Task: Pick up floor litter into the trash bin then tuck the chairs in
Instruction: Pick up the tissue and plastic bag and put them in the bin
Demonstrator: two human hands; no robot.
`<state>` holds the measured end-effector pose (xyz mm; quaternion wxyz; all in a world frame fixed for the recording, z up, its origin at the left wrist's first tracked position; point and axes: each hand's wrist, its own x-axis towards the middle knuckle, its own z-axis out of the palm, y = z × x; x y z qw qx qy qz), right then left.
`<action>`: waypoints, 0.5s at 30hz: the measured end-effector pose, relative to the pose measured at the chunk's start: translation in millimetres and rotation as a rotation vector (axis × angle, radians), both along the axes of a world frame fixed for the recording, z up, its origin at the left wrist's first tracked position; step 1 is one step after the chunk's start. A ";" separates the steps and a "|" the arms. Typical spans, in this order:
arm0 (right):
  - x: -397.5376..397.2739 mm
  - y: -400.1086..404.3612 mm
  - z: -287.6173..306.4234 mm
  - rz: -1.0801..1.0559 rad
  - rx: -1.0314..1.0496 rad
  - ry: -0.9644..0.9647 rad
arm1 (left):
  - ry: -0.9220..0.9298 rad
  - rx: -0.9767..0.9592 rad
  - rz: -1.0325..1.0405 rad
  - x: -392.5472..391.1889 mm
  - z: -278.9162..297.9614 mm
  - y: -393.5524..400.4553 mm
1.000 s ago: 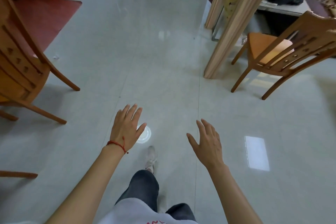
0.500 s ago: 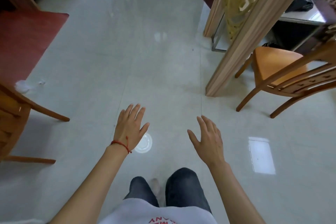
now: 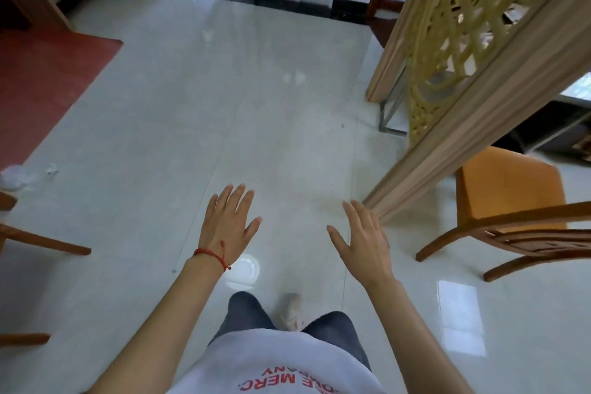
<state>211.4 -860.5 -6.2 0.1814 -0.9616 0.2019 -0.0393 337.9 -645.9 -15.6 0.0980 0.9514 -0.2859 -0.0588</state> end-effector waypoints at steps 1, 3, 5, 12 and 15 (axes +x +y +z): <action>12.7 -10.5 2.2 0.010 0.002 0.007 | 0.003 -0.006 0.009 11.0 1.0 -8.8; 36.2 -27.8 6.5 0.029 0.022 0.038 | 0.001 -0.002 0.029 33.1 2.9 -23.4; 61.2 -42.7 6.5 0.051 0.052 0.061 | 0.001 0.010 0.037 56.7 2.5 -34.9; 170.1 -84.7 -7.2 0.074 0.037 0.092 | 0.047 0.042 0.050 160.7 -8.1 -72.0; 227.6 -101.6 -9.6 0.083 0.032 0.101 | 0.056 0.024 0.067 216.5 -11.4 -87.3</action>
